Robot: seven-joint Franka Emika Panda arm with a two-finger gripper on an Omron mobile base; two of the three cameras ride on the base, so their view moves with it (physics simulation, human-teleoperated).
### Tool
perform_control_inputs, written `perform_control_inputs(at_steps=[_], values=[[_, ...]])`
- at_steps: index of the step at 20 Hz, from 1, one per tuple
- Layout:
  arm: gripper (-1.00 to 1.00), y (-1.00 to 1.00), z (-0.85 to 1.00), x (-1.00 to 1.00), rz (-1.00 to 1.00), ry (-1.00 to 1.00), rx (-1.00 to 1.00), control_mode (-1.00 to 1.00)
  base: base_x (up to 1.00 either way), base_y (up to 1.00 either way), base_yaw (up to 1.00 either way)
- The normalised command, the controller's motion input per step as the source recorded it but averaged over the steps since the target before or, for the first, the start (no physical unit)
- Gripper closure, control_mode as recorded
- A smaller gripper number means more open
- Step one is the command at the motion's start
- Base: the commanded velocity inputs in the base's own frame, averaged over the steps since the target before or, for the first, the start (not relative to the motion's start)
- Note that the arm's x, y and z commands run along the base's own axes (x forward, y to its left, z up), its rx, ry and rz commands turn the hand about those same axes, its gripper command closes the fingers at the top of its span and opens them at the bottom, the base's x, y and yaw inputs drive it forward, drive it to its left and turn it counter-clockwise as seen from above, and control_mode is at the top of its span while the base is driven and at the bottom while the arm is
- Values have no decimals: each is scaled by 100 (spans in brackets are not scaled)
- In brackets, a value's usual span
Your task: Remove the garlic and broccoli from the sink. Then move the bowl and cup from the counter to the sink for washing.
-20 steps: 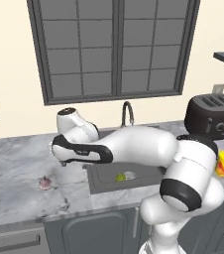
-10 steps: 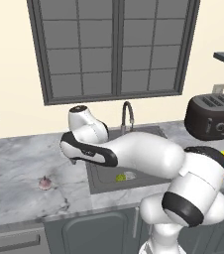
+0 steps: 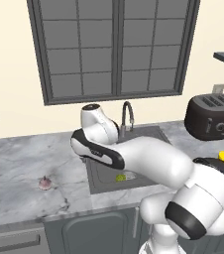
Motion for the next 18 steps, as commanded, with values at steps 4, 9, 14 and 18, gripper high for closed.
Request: perform_control_inputs(at_steps=[4,9,14,18], values=[[-100,-38,1,0,10,0,0,-100,0,0,0],[-100,-39,0,1,10,2,0,-100,0,0,0],[-100,-39,1,1,15,0,1,-100,0,0,0],[-100,-36,0,2,19,0,2,-100,0,0,0]])
